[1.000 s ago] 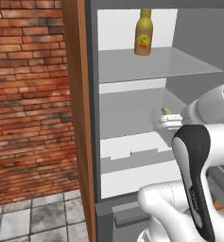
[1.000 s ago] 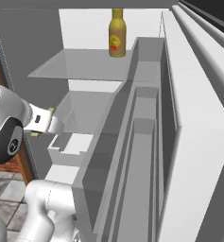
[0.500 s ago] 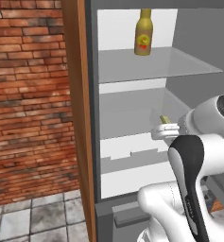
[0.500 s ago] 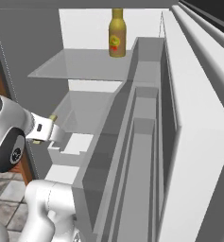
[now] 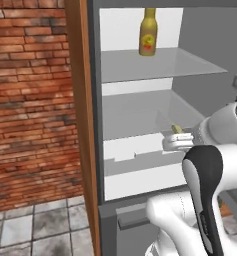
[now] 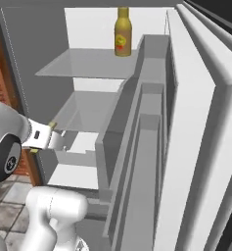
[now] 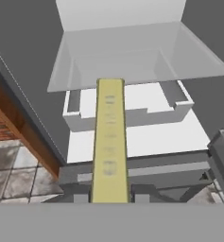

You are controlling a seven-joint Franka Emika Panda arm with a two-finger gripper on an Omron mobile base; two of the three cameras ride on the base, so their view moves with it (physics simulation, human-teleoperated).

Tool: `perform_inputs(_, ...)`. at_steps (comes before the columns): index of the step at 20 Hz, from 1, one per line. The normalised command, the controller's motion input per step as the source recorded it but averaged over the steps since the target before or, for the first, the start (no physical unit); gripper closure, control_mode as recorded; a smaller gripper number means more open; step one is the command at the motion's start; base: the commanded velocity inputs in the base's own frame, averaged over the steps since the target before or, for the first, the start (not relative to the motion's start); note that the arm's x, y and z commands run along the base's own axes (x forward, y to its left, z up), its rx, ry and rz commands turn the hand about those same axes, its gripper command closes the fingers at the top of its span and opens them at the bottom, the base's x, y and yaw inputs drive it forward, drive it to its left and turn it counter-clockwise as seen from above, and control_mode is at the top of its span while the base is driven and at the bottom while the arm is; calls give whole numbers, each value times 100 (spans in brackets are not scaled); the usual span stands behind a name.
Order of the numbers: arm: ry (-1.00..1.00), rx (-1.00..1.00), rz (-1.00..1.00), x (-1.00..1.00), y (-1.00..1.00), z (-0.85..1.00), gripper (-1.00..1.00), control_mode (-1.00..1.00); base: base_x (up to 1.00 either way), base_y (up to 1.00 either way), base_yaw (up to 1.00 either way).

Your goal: Retrieve the butter from the fridge and place it on a plate on the dining table. Then retrieve the butter knife by the fridge and place it near the plate.

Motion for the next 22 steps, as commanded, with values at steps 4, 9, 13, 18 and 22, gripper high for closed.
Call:
perform_inputs(4,0,0,0,0,0,0,100,100,-71,42,7)
perform_inputs(9,0,0,0,0,0,0,100,100,-44,76,22)
perform_inputs(13,0,0,0,0,0,0,100,100,-12,96,37)
perform_inputs(18,0,0,0,0,0,0,100,100,0,100,45)
perform_inputs(22,0,0,0,0,0,0,100,100,0,100,61)
